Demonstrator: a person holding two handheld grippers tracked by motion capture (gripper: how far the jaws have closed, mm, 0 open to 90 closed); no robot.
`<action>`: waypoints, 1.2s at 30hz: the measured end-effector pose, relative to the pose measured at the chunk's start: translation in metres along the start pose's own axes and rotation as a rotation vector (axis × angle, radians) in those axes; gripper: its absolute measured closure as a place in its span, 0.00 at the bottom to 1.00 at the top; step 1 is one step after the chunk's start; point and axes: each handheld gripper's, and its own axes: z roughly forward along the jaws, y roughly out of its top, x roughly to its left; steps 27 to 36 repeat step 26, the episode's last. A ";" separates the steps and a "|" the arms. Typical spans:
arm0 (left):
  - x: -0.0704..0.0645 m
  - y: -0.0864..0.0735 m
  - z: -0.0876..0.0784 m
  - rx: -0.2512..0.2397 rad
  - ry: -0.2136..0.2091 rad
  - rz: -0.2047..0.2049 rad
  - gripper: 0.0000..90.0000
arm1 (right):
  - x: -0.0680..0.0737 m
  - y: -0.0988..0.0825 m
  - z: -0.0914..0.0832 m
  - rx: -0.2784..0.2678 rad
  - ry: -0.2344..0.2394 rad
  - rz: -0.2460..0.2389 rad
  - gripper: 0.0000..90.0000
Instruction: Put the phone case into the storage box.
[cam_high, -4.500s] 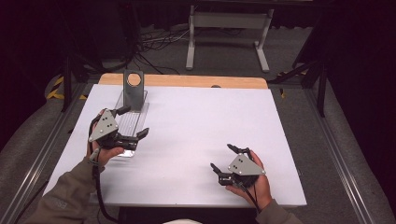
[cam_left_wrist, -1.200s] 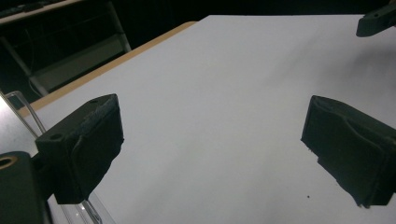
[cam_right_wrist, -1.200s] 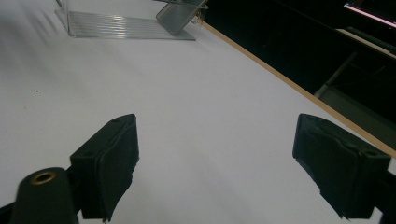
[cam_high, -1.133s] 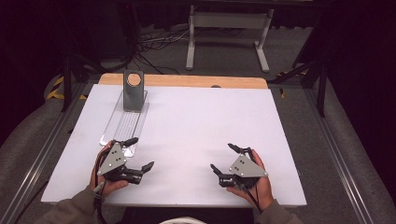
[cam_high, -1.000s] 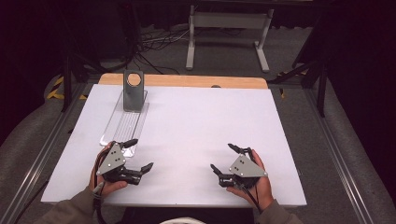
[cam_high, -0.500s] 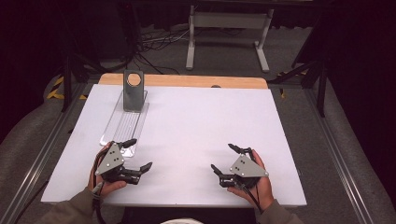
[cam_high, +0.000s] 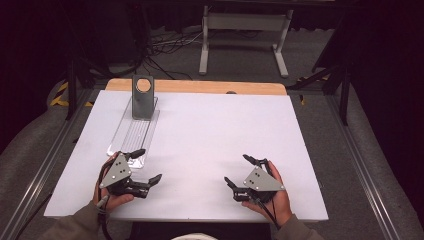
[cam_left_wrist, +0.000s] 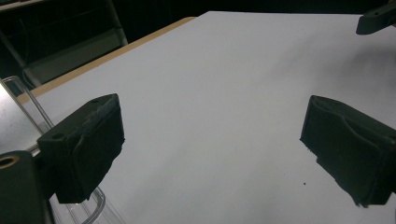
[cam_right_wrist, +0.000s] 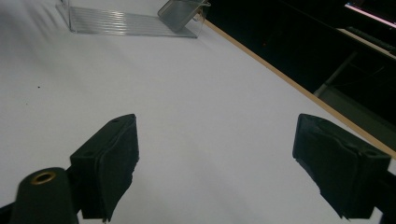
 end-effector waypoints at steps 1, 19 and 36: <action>0.000 0.000 0.000 0.000 0.001 0.002 0.07 | 0.000 0.000 0.000 -0.001 -0.001 0.002 0.17; -0.001 0.002 0.002 -0.005 0.001 0.000 0.07 | -0.003 -0.002 -0.004 -0.001 -0.011 0.007 0.17; 0.000 0.001 0.004 0.000 0.002 -0.010 0.08 | -0.004 -0.003 -0.003 -0.005 -0.013 0.027 0.17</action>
